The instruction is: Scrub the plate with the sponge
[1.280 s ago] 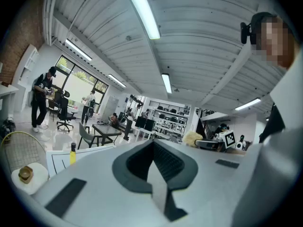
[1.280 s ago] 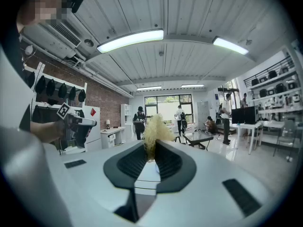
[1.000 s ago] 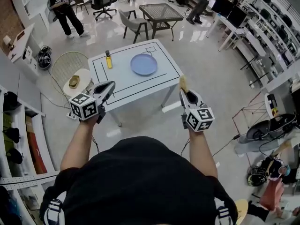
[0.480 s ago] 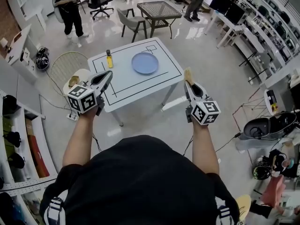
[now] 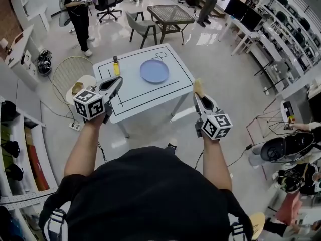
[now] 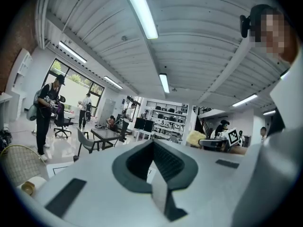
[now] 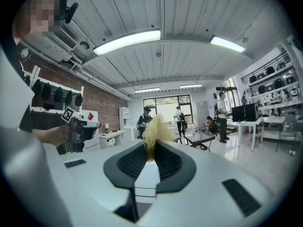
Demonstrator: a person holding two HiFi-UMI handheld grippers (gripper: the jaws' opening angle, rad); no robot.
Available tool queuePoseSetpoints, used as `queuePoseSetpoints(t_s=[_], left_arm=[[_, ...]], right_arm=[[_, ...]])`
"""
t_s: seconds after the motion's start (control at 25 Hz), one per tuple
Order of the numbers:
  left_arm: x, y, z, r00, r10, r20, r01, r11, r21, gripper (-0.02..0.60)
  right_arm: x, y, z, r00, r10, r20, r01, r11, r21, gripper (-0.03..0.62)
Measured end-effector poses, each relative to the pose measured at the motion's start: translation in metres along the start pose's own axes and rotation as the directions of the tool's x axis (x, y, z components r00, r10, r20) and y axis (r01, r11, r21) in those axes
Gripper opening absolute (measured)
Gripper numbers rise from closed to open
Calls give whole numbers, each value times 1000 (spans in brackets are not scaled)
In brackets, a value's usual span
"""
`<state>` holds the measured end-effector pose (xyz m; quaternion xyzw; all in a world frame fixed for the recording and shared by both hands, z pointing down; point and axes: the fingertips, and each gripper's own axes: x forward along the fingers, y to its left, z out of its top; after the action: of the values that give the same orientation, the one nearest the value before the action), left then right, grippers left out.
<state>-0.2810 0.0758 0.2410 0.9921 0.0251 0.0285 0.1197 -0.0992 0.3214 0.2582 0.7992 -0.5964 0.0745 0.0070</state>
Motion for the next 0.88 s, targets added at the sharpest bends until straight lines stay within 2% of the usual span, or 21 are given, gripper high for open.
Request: queuePoseSetpoints(t_s=[0.44, 0.88], left_arm=[[32, 4, -8, 1000, 17, -4, -17, 1000, -16, 8], [74, 15, -21, 998, 66, -6, -66, 997, -38, 8]], right_arm=[[15, -31, -16, 1000, 26, -13, -25, 999, 35, 46], [44, -86, -22, 998, 44, -45, -43, 999, 27, 46]])
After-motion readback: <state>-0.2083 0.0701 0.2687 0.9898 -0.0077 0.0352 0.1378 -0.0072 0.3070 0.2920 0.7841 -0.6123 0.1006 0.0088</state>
